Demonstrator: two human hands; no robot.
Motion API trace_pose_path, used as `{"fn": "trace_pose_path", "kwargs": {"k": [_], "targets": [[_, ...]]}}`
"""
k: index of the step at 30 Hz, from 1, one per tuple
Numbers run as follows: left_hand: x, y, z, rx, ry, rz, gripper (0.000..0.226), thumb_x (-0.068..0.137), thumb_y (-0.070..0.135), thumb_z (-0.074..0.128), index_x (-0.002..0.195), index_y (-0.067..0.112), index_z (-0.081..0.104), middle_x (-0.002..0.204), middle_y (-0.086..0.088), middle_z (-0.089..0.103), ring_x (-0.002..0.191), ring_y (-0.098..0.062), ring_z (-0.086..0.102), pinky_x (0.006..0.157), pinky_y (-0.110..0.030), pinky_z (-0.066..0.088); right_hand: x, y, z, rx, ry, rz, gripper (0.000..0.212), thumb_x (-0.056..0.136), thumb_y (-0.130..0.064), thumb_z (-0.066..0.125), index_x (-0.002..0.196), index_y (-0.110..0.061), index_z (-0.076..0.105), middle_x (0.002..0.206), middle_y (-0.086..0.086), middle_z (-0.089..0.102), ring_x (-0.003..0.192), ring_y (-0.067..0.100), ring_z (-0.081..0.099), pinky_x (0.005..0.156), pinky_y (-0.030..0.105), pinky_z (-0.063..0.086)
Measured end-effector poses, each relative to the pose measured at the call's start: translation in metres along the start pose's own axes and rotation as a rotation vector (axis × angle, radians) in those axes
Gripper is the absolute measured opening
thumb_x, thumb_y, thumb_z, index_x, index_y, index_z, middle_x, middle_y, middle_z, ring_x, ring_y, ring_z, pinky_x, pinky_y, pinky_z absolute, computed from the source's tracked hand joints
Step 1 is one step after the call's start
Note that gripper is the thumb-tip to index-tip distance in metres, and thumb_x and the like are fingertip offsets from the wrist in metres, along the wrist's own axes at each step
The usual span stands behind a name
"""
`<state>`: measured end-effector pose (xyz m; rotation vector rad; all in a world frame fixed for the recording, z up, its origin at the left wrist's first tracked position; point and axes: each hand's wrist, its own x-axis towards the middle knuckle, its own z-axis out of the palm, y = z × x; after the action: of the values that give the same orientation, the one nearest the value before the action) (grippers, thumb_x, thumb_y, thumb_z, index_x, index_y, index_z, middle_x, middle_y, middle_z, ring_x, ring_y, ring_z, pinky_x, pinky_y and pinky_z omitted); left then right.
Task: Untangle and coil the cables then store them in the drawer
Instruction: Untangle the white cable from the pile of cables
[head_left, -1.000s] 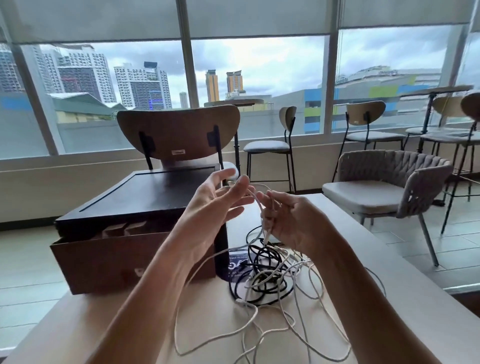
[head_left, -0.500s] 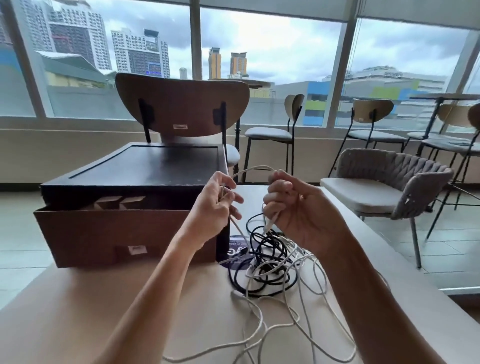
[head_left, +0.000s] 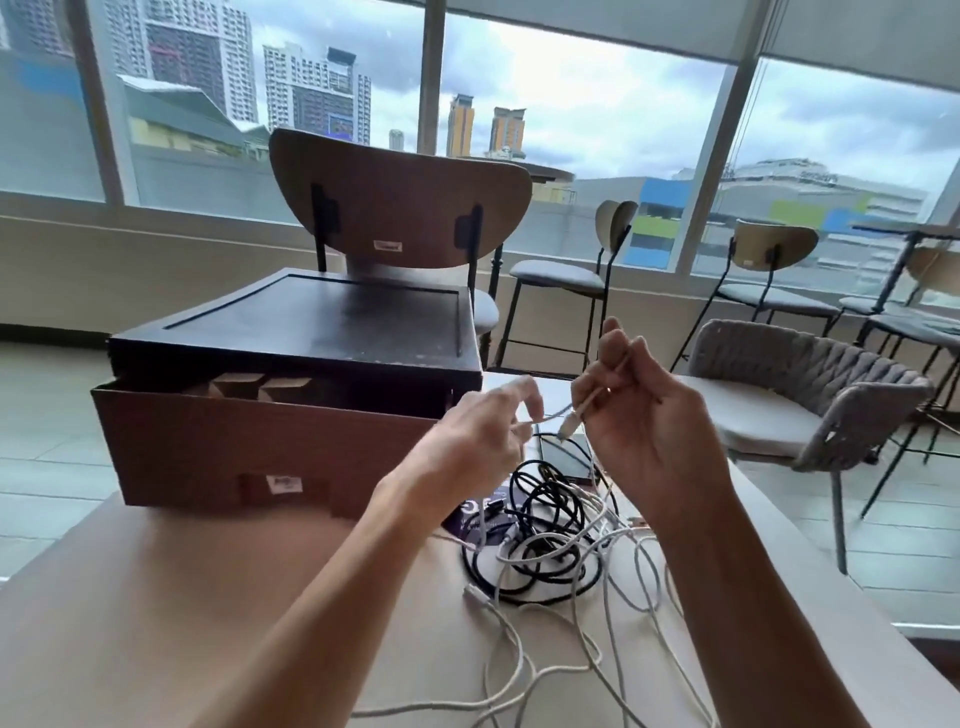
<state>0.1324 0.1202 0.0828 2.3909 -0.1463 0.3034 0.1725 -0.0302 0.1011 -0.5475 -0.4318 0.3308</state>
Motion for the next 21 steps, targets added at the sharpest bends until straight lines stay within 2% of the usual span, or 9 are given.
{"fn": "trace_pose_path", "kwargs": {"k": [2,6,7,9,11,13,15,17,21], "targets": [[-0.005,0.008,-0.002,0.025,-0.081,0.002,0.012,0.103,0.02,0.052,0.104,0.031,0.054,0.09,-0.001,0.067,0.069,-0.014,0.062,0.053,-0.025,0.047,0.003,-0.001,-0.005,0.035,0.121,-0.088,0.024,0.099,-0.014,0.046,0.09,-0.005,0.066,0.079,0.004,0.072,0.058,0.008,0.058,0.075,0.026,0.05],[-0.013,0.024,-0.007,0.125,-0.146,-0.025,0.003,0.102,0.026,0.055,0.101,0.023,0.056,0.091,-0.002,0.068,0.079,-0.016,0.066,0.061,-0.028,0.049,0.003,0.0,-0.016,-0.065,0.236,-0.231,0.025,0.104,-0.013,0.042,0.096,-0.006,0.064,0.083,0.006,0.075,0.074,0.013,0.07,0.09,0.031,0.054],[-0.015,0.026,-0.009,0.157,-0.147,-0.038,0.006,0.101,0.026,0.056,0.099,0.021,0.058,0.09,-0.001,0.067,0.079,-0.016,0.065,0.062,-0.027,0.049,0.004,-0.001,-0.019,-0.168,0.24,-0.277,0.027,0.104,-0.013,0.042,0.093,-0.008,0.066,0.083,0.006,0.076,0.079,0.017,0.068,0.092,0.03,0.052],[-0.018,0.028,-0.018,0.179,-0.102,-0.057,0.012,0.1,0.028,0.059,0.091,0.021,0.063,0.086,0.0,0.067,0.076,-0.015,0.064,0.063,-0.028,0.05,0.002,-0.002,-0.026,-0.537,0.202,-0.346,0.031,0.104,-0.014,0.044,0.086,-0.014,0.068,0.092,0.009,0.076,0.082,0.019,0.061,0.083,0.023,0.047],[-0.022,0.026,-0.031,0.16,0.0,-0.046,0.017,0.098,0.029,0.062,0.082,0.024,0.064,0.082,0.002,0.067,0.073,-0.014,0.063,0.063,-0.026,0.049,0.001,-0.004,-0.029,-0.896,0.128,-0.288,0.031,0.105,-0.015,0.044,0.085,-0.014,0.067,0.104,0.01,0.075,0.085,0.012,0.066,0.075,0.016,0.043],[-0.026,0.023,-0.045,0.168,0.087,0.02,0.017,0.097,0.029,0.065,0.08,0.026,0.067,0.077,0.006,0.066,0.068,-0.005,0.06,0.058,-0.016,0.041,0.001,-0.005,-0.029,-1.026,0.029,-0.151,0.03,0.105,-0.014,0.042,0.09,-0.006,0.067,0.104,0.011,0.075,0.099,0.017,0.071,0.081,0.021,0.048],[-0.03,0.022,-0.057,0.156,0.129,0.141,0.011,0.095,0.025,0.068,0.084,0.026,0.072,0.075,0.011,0.066,0.069,0.002,0.06,0.058,-0.008,0.04,-0.002,-0.004,-0.025,-1.04,-0.073,-0.049,0.03,0.105,-0.01,0.041,0.094,0.003,0.065,0.098,0.018,0.074,0.092,0.025,0.073,0.083,0.026,0.052],[-0.032,0.021,-0.062,0.118,0.17,0.26,0.007,0.093,0.02,0.07,0.089,0.024,0.075,0.079,0.015,0.068,0.078,0.007,0.062,0.069,-0.004,0.042,-0.006,0.0,-0.02,-1.069,-0.159,0.02,0.029,0.105,-0.009,0.041,0.096,0.006,0.064,0.094,0.021,0.073,0.082,0.026,0.072,0.077,0.025,0.053],[-0.027,0.02,-0.058,0.062,0.353,0.386,0.008,0.092,0.019,0.071,0.094,0.025,0.076,0.086,0.02,0.069,0.087,0.005,0.065,0.075,-0.006,0.046,-0.014,0.005,-0.011,-0.975,-0.286,0.153,0.031,0.105,-0.015,0.04,0.103,0.001,0.067,0.09,0.014,0.072,0.077,0.022,0.065,0.078,0.031,0.052]]}}
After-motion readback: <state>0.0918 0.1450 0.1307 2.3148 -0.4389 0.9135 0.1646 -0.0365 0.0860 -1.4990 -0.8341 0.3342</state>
